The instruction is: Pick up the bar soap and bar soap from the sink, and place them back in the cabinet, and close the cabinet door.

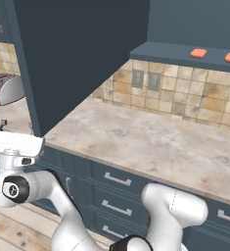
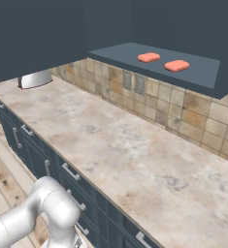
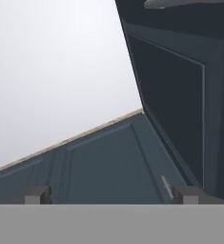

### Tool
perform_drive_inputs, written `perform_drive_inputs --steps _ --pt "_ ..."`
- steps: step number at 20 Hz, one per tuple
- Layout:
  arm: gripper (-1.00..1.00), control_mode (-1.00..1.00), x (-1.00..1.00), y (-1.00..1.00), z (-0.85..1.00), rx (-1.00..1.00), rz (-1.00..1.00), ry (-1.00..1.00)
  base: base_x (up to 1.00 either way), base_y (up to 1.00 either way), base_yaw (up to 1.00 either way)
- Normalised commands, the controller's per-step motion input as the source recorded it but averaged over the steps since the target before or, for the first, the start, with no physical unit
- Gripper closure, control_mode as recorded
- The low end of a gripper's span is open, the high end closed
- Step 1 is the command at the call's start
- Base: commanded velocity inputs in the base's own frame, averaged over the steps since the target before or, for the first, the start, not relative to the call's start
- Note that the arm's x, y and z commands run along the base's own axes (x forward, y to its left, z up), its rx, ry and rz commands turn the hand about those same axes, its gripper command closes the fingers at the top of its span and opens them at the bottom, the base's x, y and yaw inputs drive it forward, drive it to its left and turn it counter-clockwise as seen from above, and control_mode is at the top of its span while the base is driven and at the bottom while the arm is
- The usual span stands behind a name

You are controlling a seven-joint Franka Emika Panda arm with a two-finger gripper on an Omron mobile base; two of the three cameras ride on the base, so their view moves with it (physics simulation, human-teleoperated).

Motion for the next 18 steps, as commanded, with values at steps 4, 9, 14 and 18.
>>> perform_drive_inputs --steps 4,9,14,18 --pt "-1.0 -1.0 0.29 0.11 0.0 0.0 0.0 -0.06 0.0 0.0 0.0" --pt "-1.0 -1.0 0.2 0.13 0.0 0.0 0.0 -0.04 0.0 0.0 0.0" --pt "-1.0 -1.0 0.06 0.09 0.01 0.0 0.0 -0.03 0.0 0.0 0.0" --pt "-1.0 -1.0 0.05 0.1 0.05 0.0 0.0 -0.04 0.0 0.0 0.0"
